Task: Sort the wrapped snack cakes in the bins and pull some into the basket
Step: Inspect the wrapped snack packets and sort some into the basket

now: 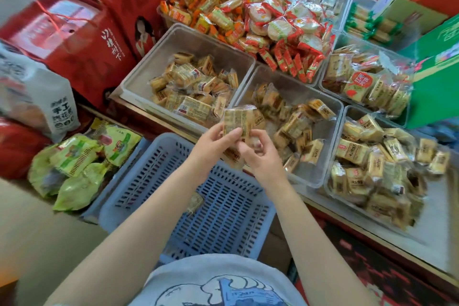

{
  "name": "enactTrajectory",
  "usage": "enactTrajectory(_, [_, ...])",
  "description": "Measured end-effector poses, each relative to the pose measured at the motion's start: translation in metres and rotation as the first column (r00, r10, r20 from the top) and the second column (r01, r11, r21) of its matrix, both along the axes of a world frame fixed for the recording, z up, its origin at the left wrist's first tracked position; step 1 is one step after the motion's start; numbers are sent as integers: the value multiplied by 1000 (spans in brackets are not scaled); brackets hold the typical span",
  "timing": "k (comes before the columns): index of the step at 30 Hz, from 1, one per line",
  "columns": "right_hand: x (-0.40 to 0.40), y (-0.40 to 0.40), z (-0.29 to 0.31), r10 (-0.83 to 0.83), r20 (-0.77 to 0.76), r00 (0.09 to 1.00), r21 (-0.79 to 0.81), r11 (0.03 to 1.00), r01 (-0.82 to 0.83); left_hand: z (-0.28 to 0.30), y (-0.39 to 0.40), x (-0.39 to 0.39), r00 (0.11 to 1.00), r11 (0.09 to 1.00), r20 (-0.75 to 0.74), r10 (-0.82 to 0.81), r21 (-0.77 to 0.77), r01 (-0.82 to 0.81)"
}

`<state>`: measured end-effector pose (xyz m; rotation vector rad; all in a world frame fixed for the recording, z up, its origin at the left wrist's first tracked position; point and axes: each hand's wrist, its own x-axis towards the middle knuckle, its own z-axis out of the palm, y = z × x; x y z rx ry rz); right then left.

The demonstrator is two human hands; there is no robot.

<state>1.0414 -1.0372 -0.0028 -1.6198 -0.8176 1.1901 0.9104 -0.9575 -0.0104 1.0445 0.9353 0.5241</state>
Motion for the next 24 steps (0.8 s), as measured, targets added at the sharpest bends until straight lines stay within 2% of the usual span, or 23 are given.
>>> enactTrajectory(4, [-15, -28, 1, 54, -25, 998, -36, 998, -55, -1, -35, -21, 990, 974, 78, 122, -199, -104])
enactTrajectory(8, [-13, -57, -4, -35, -98, 995, -99, 995, 26, -2, -64, -43, 934, 892, 118, 338, -357, -278])
enactTrajectory(12, [-4, -81, -7, -138, -230, 963, -159, 982, 103, -1, -92, -64, 971, 937, 2, 238, -265, -229])
enactTrajectory(17, [-1, -103, 0, -103, -271, 957, -166, 984, 59, 7, -130, -55, 997, 978, -29, 76, -193, -80])
enactTrajectory(24, [16, -143, 7, -23, -204, 979, -186, 982, -15, 14, -174, -20, 989, 969, -90, 116, -209, -133])
